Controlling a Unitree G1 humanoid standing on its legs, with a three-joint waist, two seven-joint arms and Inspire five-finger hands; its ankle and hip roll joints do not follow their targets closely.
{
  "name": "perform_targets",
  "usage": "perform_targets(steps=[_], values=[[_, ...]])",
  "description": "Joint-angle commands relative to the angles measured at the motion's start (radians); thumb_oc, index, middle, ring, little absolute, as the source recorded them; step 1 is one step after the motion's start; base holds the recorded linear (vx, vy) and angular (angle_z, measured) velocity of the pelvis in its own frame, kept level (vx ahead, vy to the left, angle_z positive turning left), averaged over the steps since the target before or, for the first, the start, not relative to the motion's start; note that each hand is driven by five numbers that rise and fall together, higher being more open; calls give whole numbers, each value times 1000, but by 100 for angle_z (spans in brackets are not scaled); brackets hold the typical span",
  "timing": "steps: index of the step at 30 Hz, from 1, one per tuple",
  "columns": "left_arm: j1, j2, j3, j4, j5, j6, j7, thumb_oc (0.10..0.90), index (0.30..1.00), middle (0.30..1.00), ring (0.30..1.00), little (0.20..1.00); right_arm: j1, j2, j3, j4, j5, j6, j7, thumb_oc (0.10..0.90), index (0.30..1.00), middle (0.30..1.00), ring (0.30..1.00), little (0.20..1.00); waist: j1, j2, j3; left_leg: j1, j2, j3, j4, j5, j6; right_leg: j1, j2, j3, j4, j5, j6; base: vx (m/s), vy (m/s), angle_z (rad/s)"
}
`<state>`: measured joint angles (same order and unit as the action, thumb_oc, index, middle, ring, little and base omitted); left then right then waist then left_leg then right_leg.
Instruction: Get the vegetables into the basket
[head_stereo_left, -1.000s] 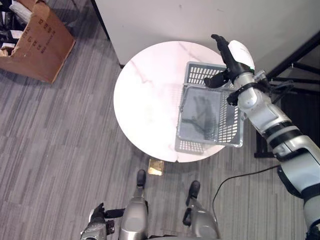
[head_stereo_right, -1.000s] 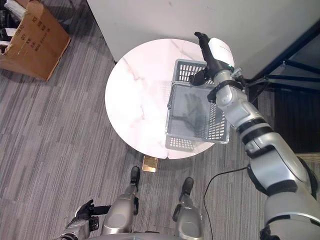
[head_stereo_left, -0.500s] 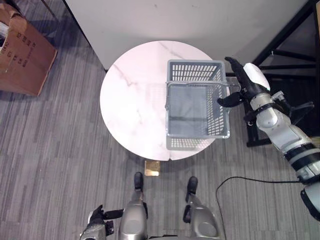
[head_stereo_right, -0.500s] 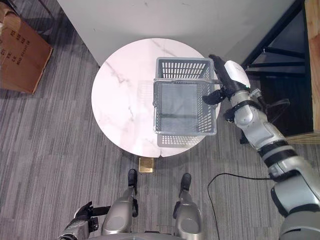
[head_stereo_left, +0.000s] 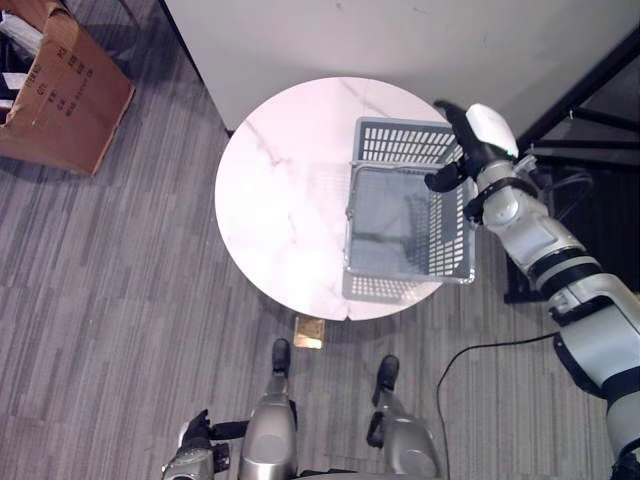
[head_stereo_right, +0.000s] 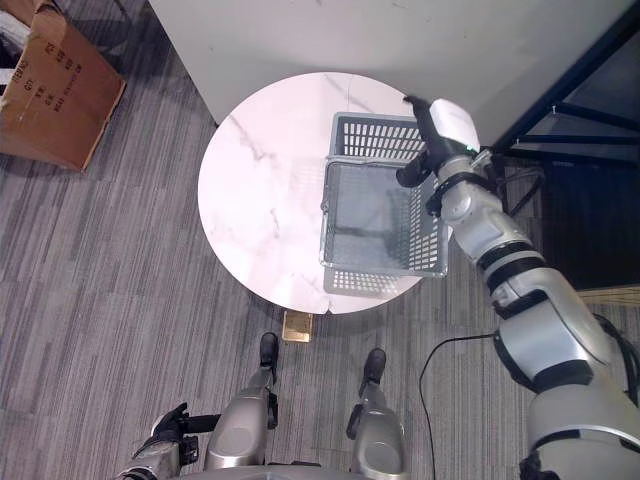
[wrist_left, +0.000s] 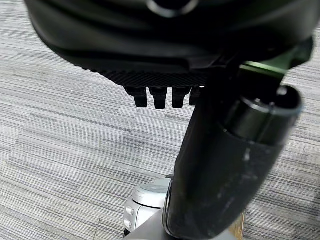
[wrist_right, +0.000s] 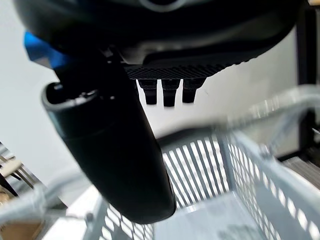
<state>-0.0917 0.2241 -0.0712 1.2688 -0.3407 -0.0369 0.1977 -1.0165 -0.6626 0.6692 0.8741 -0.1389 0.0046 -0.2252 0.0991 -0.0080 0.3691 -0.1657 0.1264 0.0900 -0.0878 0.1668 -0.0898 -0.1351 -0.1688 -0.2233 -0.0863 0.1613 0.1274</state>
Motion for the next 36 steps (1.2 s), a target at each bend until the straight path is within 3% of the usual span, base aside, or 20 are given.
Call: perform_targets(steps=[1,8,9,10,11,12,13,15,16,17,24,25,29,30,36], values=[[23,39,-78,53,-18,-8,27,900,1000,1000,1000,1000,-133,-34,53,48,-80,-9,-26,400,300,300,300,300,2,-37,-40,12,21,-25,9,-58,-37,-44,-66,20,32,-20,52,0,0,0],[17,34,-99,51,-25,-17,27,900,1000,1000,1000,1000,-103,1,10,253,-86,10,-43,400,300,300,300,300,5,-27,-38,4,13,-33,10,-58,-33,-50,-71,20,35,-17,55,-8,6,4],[18,33,-106,52,-22,-18,27,900,1000,1000,1000,1000,-108,-3,4,292,-90,12,-47,410,314,314,314,314,5,-24,-37,2,11,-33,10,-57,-33,-51,-72,21,33,-15,55,-9,4,4],[18,33,-108,53,-19,-17,26,900,1000,1000,1000,1000,-107,-9,-3,311,-86,14,-55,457,380,380,380,380,6,-23,-36,1,11,-34,9,-56,-33,-51,-72,21,32,-14,55,0,0,0],[18,33,-108,53,-19,-17,26,900,1000,1000,1000,1000,-107,-9,-3,311,-86,14,-55,457,380,380,380,380,6,-23,-36,1,11,-33,9,-56,-33,-51,-72,22,32,-14,55,0,0,0],[17,34,-109,54,-19,-18,25,900,1000,1000,1000,1000,-106,-19,-11,327,-89,15,-59,639,635,635,635,635,4,-21,-36,0,10,-34,9,-56,-33,-52,-72,24,33,-14,55,0,0,0],[16,33,-109,55,-17,-17,25,900,1000,1000,1000,1000,-107,-23,-15,335,-88,16,-61,761,805,805,805,805,3,-21,-37,0,11,-33,9,-56,-33,-52,-73,24,32,-14,56,0,0,0],[17,33,-111,55,-13,-18,24,900,1000,1000,1000,1000,-111,-31,-20,345,-87,16,-69,725,756,756,756,756,3,-20,-38,-1,10,-34,10,-56,-32,-54,-74,26,33,-14,55,0,0,0],[16,33,-111,54,-14,-18,24,900,1000,1000,1000,1000,-113,-38,-25,344,-83,16,-75,669,676,676,676,676,2,-19,-38,0,9,-33,10,-57,-32,-54,-74,28,33,-14,55,0,0,0],[14,33,-114,54,-13,-18,25,900,1000,1000,1000,1000,-108,-42,-29,337,-83,14,-78,400,300,300,300,300,1,-19,-39,0,9,-32,10,-57,-32,-54,-74,30,33,-13,56,0,0,0],[12,37,-106,53,-4,-9,18,900,1000,1000,1000,1000,-102,-73,-21,198,-54,1,-67,400,300,300,300,300,-6,-23,-50,8,12,-28,13,-61,-32,-49,-74,34,33,-17,55,-2,-1,-2],[12,39,-88,53,3,1,17,900,1000,1000,1000,1000,-76,-111,-30,27,-37,-10,-63,400,300,300,300,300,-16,-29,-56,18,15,-24,15,-65,-33,-43,-72,38,37,-22,55,0,0,0],[15,41,-68,55,19,11,13,900,1000,1000,1000,1000,-17,-147,-66,-120,-21,-20,-58,400,300,300,300,300,-25,-36,-65,33,18,-20,15,-71,-33,-33,-73,41,37,-25,56,7,-3,-1],[19,39,-50,60,42,24,5,900,1000,1000,1000,1000,54,-170,-121,-241,6,-35,-49,400,300,300,300,300,-34,-39,-75,46,20,-15,17,-78,-33,-22,-72,41,39,-30,56,19,-8,-5],[33,33,-20,65,81,42,2,900,1000,1000,1000,1000,230,-163,-268,-467,69,-70,-46,400,300,300,300,300,-47,-36,-93,72,19,-3,21,-92,-28,-1,-75,44,39,-35,57,14,3,-4]])
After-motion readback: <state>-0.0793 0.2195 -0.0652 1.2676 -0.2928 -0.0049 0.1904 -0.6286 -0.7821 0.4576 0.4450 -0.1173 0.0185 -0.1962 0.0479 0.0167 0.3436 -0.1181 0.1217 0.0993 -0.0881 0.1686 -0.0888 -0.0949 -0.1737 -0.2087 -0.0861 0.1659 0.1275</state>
